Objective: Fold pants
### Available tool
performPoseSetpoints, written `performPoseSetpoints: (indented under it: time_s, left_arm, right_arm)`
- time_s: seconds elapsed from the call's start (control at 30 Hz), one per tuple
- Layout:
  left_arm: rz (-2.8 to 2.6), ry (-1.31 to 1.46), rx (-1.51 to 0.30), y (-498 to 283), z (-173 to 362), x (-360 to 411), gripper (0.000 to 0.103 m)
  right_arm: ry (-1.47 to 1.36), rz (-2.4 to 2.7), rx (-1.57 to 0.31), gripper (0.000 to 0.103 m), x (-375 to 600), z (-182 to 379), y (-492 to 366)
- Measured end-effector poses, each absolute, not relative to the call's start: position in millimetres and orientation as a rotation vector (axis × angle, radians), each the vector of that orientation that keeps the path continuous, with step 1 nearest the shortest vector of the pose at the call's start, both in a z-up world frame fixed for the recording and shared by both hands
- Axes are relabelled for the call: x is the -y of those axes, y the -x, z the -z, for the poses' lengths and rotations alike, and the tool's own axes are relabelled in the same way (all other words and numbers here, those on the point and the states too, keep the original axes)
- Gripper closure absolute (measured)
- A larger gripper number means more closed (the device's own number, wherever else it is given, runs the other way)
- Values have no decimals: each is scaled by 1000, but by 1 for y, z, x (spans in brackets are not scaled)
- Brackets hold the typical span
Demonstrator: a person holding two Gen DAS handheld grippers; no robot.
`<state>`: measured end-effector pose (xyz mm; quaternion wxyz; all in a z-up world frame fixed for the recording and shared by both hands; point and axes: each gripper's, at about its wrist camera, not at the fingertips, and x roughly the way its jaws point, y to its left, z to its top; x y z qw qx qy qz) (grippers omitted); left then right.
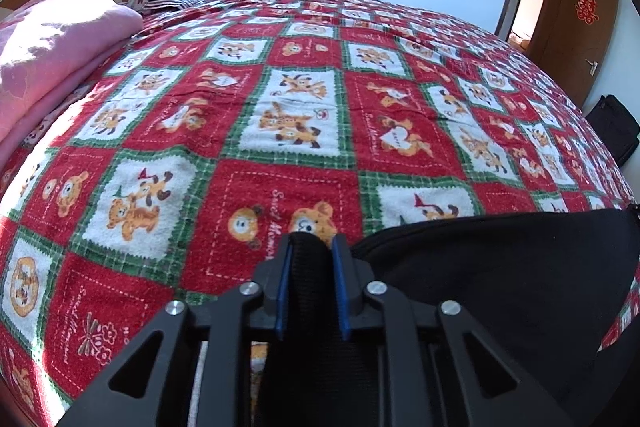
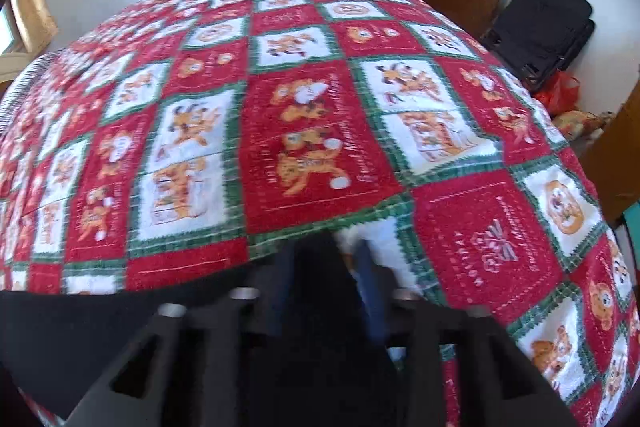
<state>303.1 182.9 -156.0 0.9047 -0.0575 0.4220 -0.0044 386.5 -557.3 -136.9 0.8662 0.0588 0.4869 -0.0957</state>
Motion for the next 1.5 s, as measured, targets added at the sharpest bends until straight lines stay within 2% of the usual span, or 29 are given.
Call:
performPoseSetpoints:
  time_s: [0.03,0.07,0.53,0.77,1.17,1.5]
  left_arm:
    - [25,111,-867,-303,155,-183,89]
    - [30,112,-867,-303,154,-183,89]
    - [104,190,-723,-278,119,-194,90]
    - [142,208,-654,-255,102,-199,90]
    - [234,204,-550,-197,98,-207,90]
    - [266,204,-535,-138,132,-215,90]
  right_arm:
    - [-104,212,-1013,95,554,134,-384]
    - [-100,212,-1012,99,553,132,-382]
    - [-122,160,-797,99,545,48,-309]
    - [-133,135,-707,99,547,27,-251]
    - [-220,128,-649,99,566,39,-141]
    - [-269,131,-672,99,575,73,-69]
